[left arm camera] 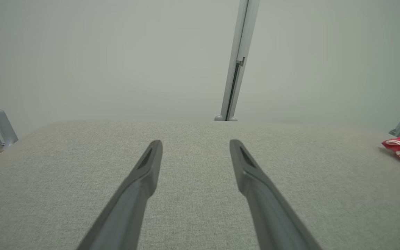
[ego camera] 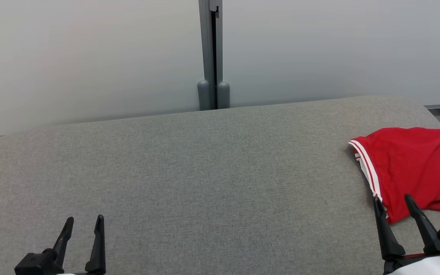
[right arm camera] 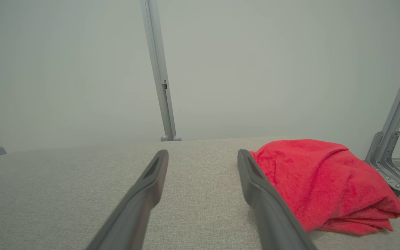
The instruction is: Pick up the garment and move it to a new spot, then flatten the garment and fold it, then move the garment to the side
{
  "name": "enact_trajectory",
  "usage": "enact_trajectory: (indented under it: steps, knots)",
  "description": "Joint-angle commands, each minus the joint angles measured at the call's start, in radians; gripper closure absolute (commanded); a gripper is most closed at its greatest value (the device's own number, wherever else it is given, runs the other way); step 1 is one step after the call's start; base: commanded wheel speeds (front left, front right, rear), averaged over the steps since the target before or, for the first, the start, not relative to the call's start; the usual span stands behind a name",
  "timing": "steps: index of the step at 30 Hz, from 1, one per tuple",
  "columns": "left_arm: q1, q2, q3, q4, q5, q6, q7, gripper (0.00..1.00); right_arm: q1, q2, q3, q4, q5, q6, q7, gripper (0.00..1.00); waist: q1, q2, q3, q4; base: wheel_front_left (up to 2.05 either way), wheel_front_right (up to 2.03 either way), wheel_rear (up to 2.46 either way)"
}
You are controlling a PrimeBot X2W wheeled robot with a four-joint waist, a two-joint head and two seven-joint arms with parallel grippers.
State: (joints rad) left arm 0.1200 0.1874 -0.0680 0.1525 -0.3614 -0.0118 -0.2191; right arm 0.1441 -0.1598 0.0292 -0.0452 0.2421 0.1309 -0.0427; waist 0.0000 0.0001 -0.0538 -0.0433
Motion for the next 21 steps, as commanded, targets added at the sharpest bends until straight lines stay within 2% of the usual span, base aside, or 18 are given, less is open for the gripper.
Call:
enact_trajectory:
  steps: [1,21]
  knots:
    - [0.002,0.008,0.000,0.003,-0.002,0.005,-0.001,0.00,0.010,-0.003,-0.002,-0.004,0.005,-0.001,0.001,0.00,0.0000,-0.0001,0.000,-0.001,0.00,0.00,0.00]
    - [-0.020,0.013,-0.019,0.027,-0.012,0.004,-0.006,0.00,0.005,-0.005,0.010,0.007,0.021,-0.001,-0.005,0.00,0.0000,-0.0001,-0.005,-0.011,0.00,0.00,0.00]
